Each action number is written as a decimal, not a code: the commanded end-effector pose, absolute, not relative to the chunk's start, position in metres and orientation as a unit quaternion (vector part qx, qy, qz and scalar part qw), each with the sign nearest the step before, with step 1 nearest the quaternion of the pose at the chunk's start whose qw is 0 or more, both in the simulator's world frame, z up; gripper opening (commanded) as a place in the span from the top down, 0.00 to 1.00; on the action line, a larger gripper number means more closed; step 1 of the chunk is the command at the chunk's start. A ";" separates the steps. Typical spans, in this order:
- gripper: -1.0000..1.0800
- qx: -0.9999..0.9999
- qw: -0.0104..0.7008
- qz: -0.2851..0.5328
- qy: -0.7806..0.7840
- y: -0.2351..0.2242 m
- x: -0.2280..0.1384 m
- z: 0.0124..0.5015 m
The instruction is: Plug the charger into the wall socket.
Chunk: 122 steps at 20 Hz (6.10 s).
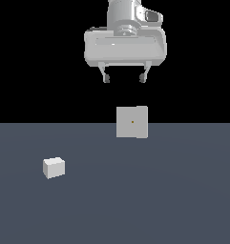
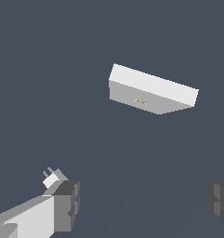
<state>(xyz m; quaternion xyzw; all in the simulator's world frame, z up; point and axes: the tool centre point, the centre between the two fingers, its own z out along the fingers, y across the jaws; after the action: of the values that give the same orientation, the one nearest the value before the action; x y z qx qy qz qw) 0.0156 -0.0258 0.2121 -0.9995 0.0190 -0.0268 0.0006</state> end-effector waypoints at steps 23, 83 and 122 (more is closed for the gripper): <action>0.04 -0.990 0.024 -0.085 -0.114 0.031 -0.006 0.159; 1.00 -0.921 0.066 -0.180 -0.340 0.119 -0.062 0.011; 1.00 -0.978 -0.010 -0.197 0.062 0.012 0.026 0.086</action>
<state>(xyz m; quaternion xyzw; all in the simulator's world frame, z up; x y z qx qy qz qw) 0.0244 0.0187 0.0821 -0.9795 0.0420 -0.1969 -0.0062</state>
